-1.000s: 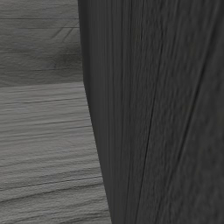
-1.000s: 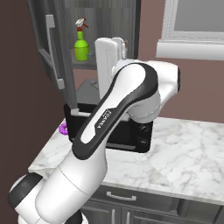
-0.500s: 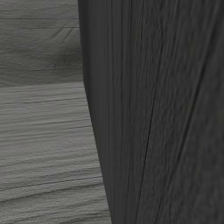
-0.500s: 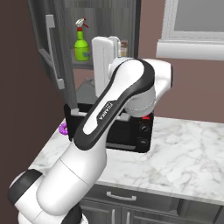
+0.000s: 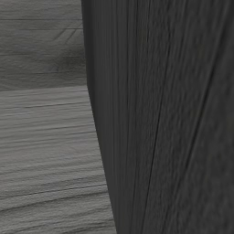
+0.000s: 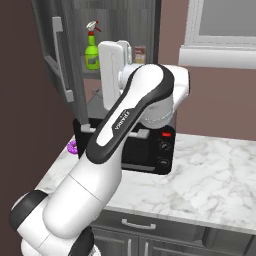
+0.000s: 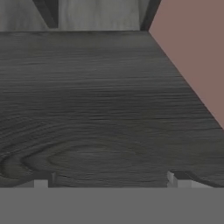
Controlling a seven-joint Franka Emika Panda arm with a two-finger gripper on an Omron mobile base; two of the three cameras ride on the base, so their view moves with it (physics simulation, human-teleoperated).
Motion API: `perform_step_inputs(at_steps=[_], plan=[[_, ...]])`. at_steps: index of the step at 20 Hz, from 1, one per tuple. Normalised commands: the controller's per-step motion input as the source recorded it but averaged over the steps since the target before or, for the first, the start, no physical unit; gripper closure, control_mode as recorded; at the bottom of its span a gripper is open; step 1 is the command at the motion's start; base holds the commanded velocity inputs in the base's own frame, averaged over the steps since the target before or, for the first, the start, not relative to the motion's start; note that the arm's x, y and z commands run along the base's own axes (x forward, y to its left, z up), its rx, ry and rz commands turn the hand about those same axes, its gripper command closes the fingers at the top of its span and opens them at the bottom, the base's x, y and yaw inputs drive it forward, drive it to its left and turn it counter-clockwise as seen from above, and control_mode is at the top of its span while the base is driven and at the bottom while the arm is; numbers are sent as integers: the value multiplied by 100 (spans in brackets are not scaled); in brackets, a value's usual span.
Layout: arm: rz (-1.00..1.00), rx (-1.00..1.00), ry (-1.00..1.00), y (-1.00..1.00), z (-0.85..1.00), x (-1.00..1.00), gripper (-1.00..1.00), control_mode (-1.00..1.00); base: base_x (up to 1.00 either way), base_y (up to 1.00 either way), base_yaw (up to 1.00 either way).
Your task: Pick the dish brush and spray from the cabinet and place them on the counter.
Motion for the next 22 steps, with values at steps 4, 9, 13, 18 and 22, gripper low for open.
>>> perform_step_inputs(at_steps=[4, 9, 13, 18, 22], plan=[[8, 0, 0, 21, 0, 0, -100, -100, 0, 0, 0], [7, 0, -1, 20, 0, -1, -100, -100, 0, 0, 0], [3, 0, -8, 13, 0, -29, -100, -100, 0, 0, 0], [0, 0, -12, 4, 0, -47, -100, -100, 0, 0, 0], [0, 0, -11, 8, 0, -32, -100, -100, 0, 0, 0]])
